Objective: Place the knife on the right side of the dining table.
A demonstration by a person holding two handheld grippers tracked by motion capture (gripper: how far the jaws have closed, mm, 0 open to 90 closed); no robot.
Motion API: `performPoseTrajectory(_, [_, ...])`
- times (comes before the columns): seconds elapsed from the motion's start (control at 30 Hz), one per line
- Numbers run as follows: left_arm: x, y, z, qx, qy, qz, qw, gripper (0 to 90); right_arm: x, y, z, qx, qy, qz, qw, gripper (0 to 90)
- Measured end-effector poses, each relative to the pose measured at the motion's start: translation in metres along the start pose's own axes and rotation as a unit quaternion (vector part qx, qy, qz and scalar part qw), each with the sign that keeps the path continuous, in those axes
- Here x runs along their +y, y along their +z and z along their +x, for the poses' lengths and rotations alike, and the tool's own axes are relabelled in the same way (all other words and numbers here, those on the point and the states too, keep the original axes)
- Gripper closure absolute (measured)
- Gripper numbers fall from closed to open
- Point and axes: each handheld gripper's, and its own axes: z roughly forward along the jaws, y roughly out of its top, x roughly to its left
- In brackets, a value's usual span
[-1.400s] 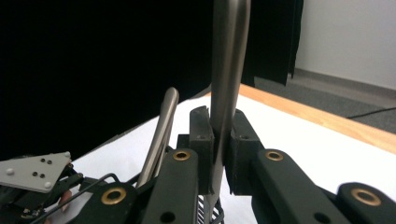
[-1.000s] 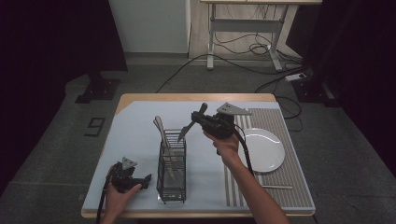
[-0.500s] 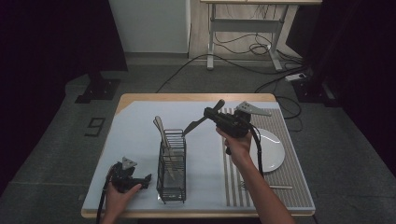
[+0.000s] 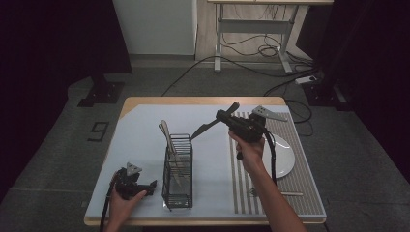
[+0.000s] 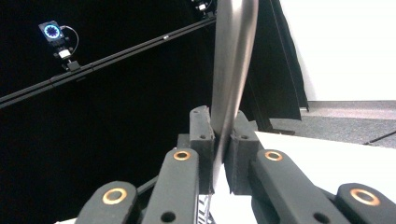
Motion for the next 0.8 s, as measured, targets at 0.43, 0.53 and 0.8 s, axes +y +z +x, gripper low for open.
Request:
performPoseTrajectory(0.43, [0.0, 0.0, 0.0, 0.0, 0.0, 0.0, 1.0, 0.0, 0.003, -0.01, -0.005, -0.018, -0.009, -0.008, 0.9998, 83.3])
performPoseTrajectory(0.53, [0.0, 0.0, 0.0, 0.0, 0.0, 0.001, 1.0, 0.0, -0.002, -0.01, -0.01, -0.034, -0.012, -0.003, 0.9993, 83.3])
performPoseTrajectory(0.8, [0.0, 0.0, 0.0, 0.0, 0.0, 0.001, 1.0, 0.0, -0.015, -0.007, -0.025, -0.061, -0.006, 0.01, 0.998, 83.3])
